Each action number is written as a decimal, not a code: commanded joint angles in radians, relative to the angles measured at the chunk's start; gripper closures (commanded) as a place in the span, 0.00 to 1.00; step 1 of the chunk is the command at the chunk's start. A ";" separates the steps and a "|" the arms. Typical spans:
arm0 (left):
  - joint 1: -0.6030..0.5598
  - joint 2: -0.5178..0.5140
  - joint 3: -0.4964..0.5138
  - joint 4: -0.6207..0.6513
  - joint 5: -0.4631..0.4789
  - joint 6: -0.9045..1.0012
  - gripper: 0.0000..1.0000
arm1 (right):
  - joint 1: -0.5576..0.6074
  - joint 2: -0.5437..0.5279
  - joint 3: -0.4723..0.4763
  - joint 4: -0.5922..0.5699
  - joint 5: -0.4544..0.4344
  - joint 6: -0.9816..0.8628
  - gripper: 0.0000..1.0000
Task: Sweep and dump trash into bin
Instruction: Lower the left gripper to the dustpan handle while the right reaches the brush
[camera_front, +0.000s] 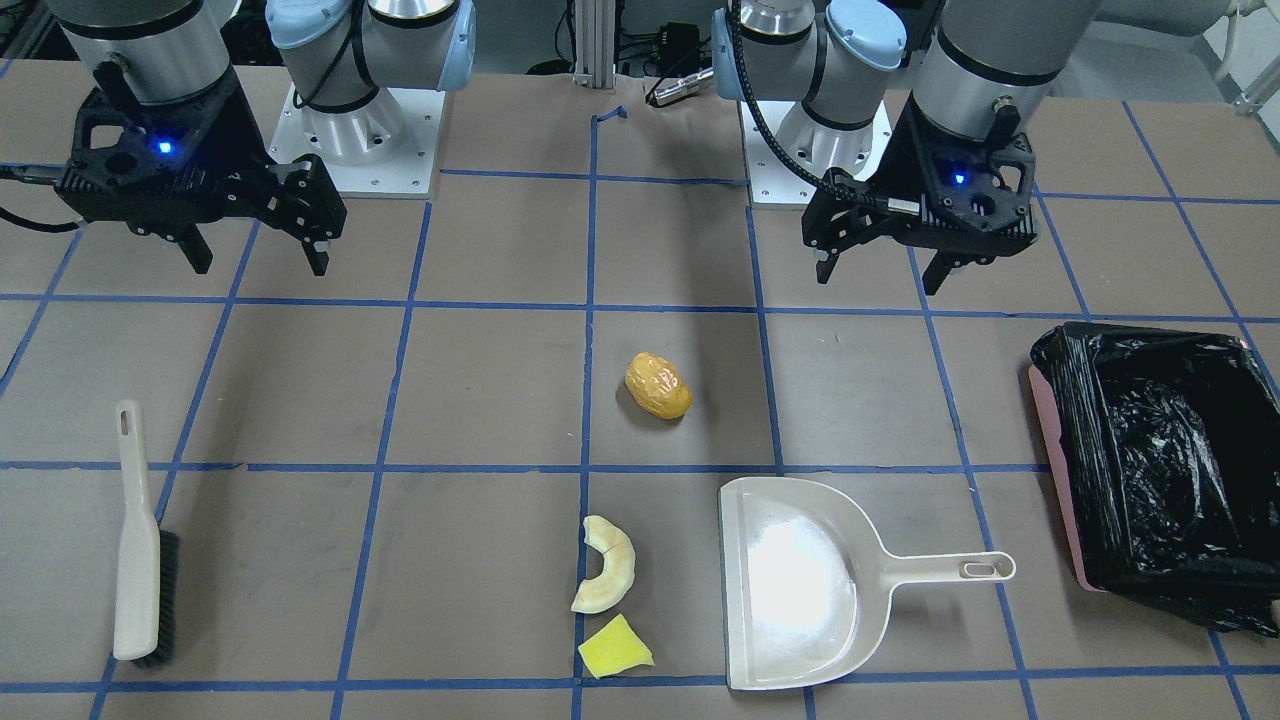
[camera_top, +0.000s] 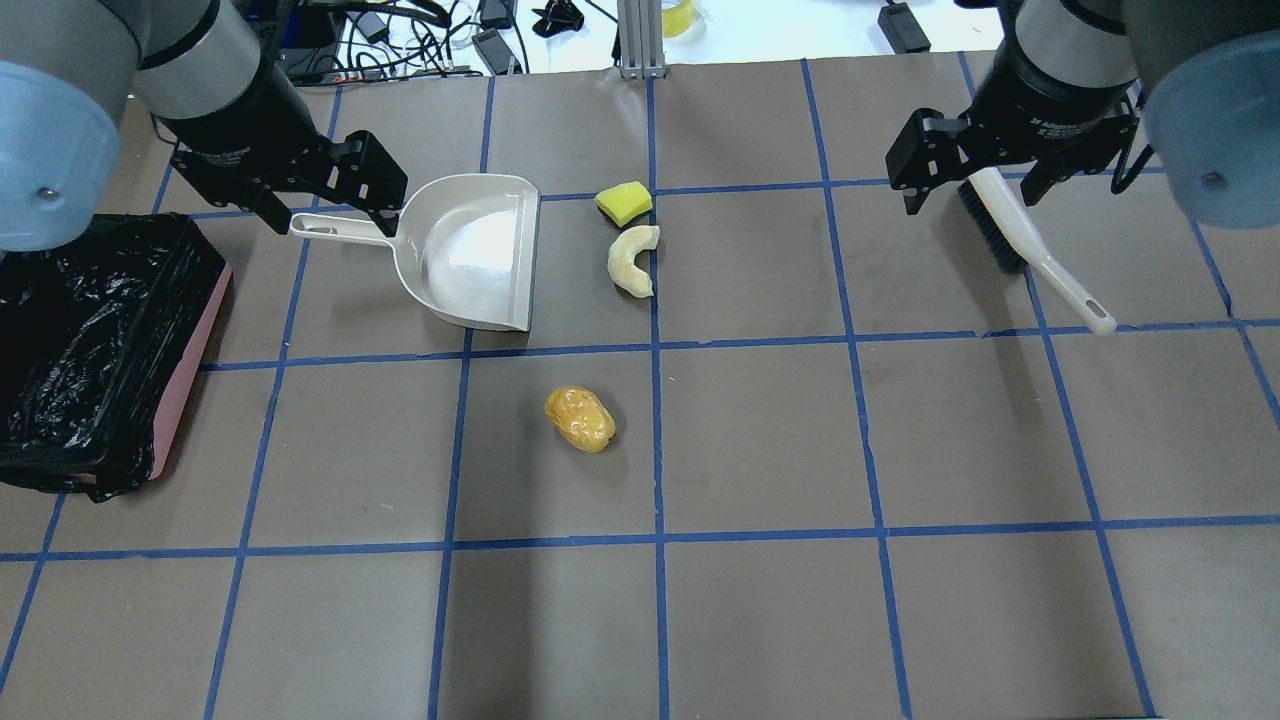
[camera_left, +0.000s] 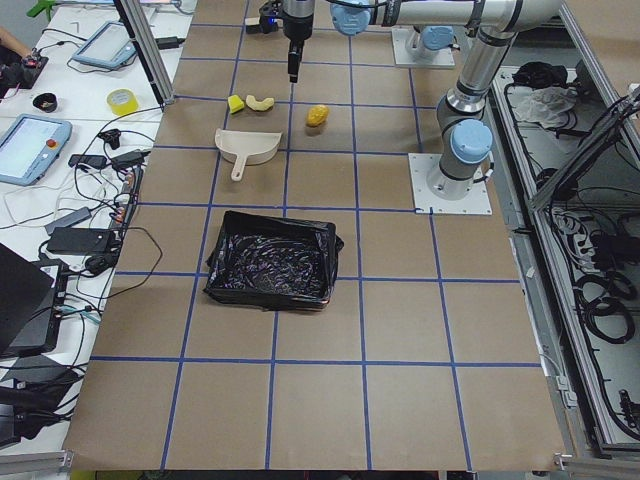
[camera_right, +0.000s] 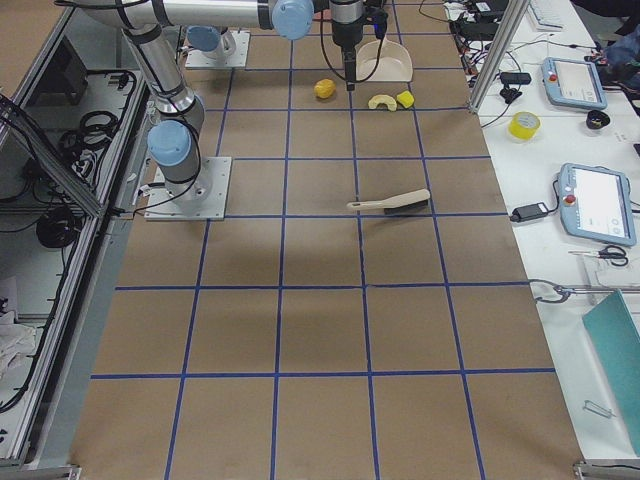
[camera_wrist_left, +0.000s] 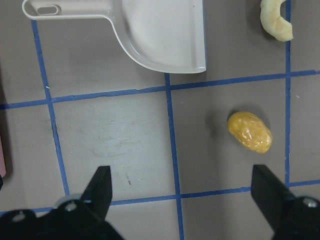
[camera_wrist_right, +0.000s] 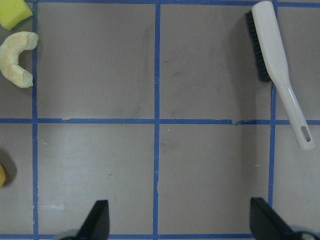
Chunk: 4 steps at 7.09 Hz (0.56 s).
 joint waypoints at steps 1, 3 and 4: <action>0.000 0.002 -0.001 0.001 0.001 0.003 0.00 | -0.003 -0.005 0.018 -0.007 0.000 0.003 0.00; 0.003 0.013 -0.010 0.002 0.003 0.001 0.00 | -0.006 0.002 0.018 -0.016 0.000 -0.020 0.00; 0.017 -0.007 -0.010 0.052 0.001 0.070 0.04 | -0.009 0.002 0.018 -0.019 0.000 -0.061 0.00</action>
